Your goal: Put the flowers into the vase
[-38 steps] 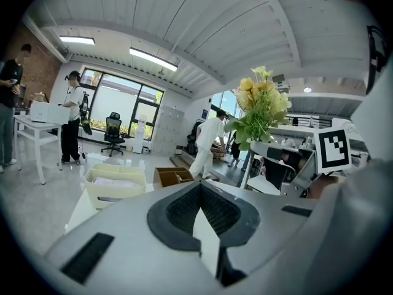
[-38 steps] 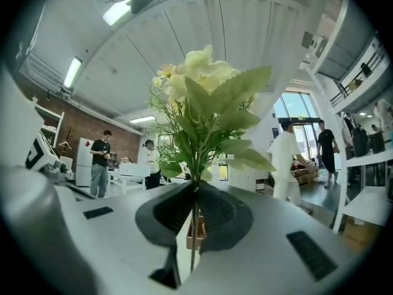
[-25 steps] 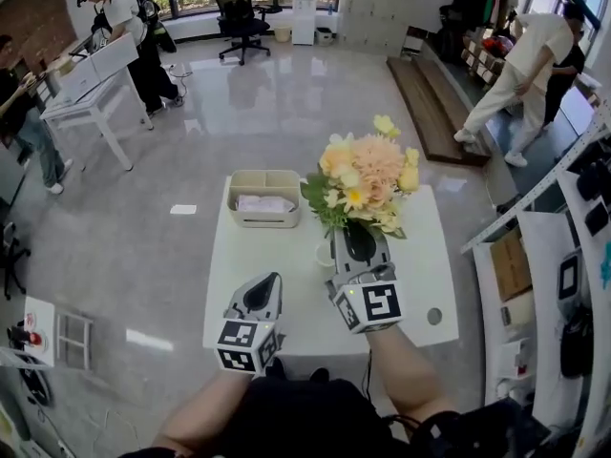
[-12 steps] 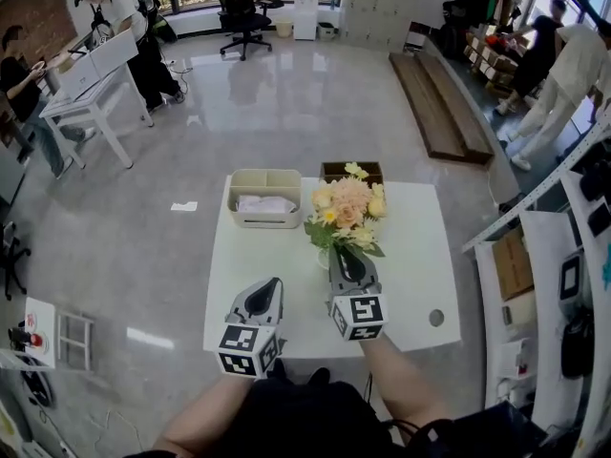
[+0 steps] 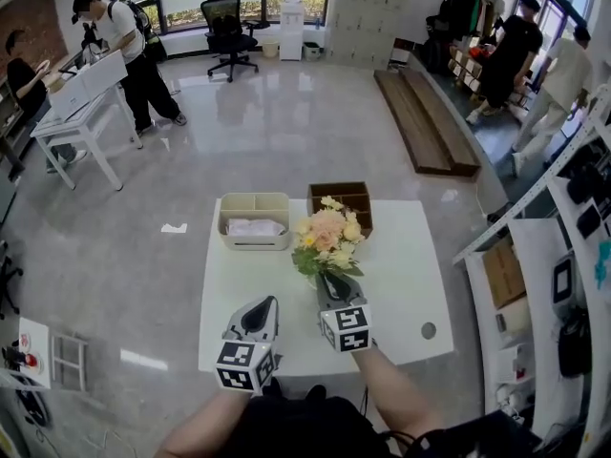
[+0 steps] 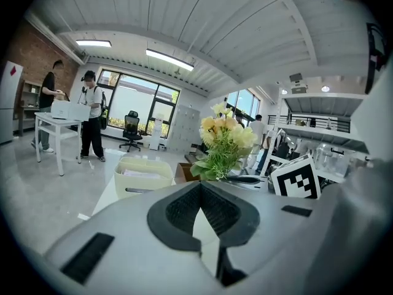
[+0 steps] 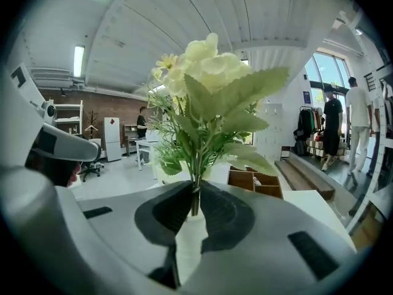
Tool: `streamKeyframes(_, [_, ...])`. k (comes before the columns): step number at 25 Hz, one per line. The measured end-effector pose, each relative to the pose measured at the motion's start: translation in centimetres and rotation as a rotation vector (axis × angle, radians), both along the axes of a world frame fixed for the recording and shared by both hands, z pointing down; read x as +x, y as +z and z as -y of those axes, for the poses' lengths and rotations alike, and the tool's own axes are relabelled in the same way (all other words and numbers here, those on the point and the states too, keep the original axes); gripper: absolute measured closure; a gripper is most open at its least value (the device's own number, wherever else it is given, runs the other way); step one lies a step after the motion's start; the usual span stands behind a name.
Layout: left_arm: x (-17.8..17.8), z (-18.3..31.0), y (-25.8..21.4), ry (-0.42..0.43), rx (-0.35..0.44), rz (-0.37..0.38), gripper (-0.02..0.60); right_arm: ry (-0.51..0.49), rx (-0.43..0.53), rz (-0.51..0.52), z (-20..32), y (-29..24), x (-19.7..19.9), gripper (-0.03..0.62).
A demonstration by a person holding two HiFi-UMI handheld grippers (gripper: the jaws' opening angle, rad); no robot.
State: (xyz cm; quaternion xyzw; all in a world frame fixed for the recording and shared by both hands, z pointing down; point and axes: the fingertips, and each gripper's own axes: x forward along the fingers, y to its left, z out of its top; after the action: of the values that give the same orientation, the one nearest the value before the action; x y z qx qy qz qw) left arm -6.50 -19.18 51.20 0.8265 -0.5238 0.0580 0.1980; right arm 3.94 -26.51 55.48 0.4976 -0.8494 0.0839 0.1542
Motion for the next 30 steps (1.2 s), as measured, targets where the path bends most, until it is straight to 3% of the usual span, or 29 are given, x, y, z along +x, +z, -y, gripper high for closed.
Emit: streamKeyframes(30, [0.8, 0.3, -1.0, 0.047, 0.036, -0.021, 0.578, -0.002, -0.083, -0.15, 0.5, 0.3, 0.1, 0.51])
